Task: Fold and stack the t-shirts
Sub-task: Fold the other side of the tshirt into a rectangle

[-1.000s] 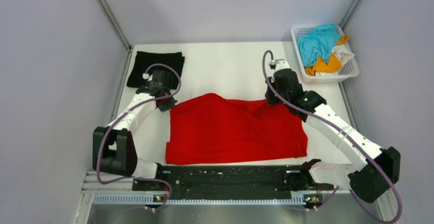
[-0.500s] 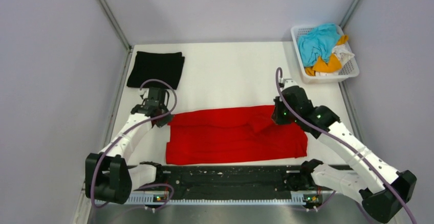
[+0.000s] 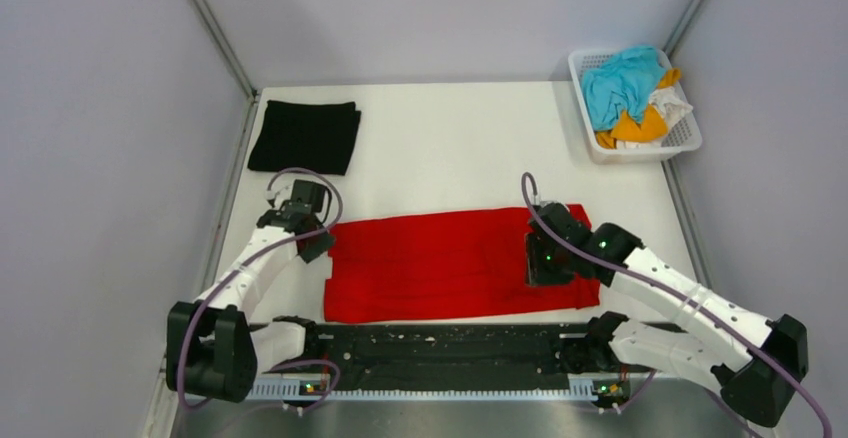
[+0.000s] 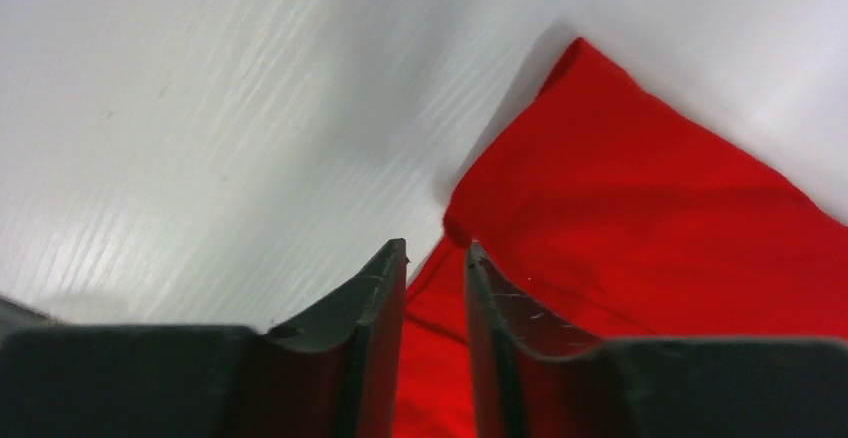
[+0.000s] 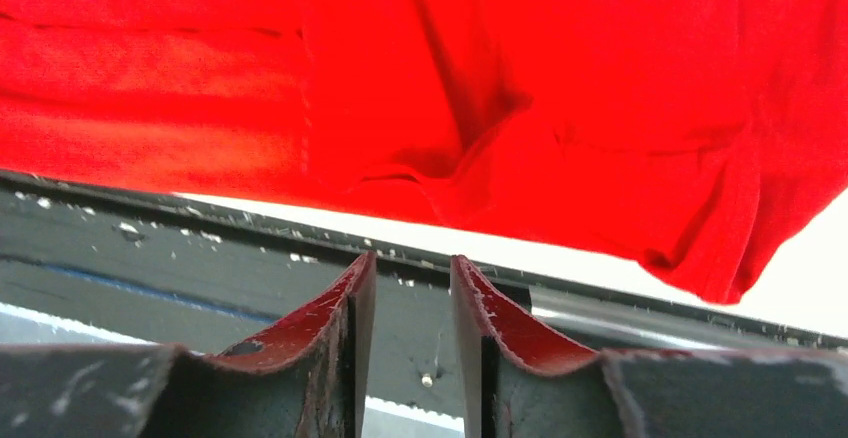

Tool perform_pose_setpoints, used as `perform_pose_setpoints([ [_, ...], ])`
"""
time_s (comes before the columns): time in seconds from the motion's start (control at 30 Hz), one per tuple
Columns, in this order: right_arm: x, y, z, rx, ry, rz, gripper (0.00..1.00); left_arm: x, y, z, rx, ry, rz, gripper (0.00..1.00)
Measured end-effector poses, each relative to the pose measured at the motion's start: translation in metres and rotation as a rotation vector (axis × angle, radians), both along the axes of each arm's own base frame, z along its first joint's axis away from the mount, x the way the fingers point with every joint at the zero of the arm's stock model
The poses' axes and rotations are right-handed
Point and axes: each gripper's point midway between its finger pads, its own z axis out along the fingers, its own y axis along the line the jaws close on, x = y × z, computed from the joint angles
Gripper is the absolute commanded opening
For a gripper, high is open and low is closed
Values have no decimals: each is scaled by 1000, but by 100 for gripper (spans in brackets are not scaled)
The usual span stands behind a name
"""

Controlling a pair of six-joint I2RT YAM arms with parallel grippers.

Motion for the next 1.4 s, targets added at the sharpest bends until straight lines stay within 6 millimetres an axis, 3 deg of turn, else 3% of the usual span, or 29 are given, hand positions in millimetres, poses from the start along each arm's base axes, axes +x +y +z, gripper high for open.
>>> perform_pose_setpoints([
  [0.03,-6,-1,-2,-6,24,-2,46,-3,2,0,11,10,7,92],
  [0.07,-12,-3,-3,-12,47,-9,57,-7,5,2,22,25,18,98],
  [0.23,-20,-11,4,-12,50,-43,89,-1,9,28,39,9,41,99],
  [0.37,-2,-2,22,31,-33,-63,99,21,-11,51,-49,-85,-28,99],
  [0.53,32,23,26,70,-123,-45,99,40,-59,55,-224,-136,-182,99],
  [0.73,51,49,-15,16,-54,13,99,49,-98,18,-332,-36,-289,99],
  [0.87,27,47,-47,6,66,44,99,42,-96,-7,-321,40,-279,99],
  [1.0,-26,19,-68,-8,227,29,99,41,-87,-13,-274,53,-269,99],
  [1.1,-60,6,-62,54,295,6,99,42,-77,-15,-225,53,-248,99],
  [1.17,-70,2,-49,105,290,-18,99,42,-72,-18,-198,59,-235,99],
  [1.27,-66,2,-32,145,244,-59,99,39,-65,-22,-166,80,-222,99],
  [1.4,-34,7,-13,132,150,-133,99,40,-62,-23,-150,88,-228,99],
])
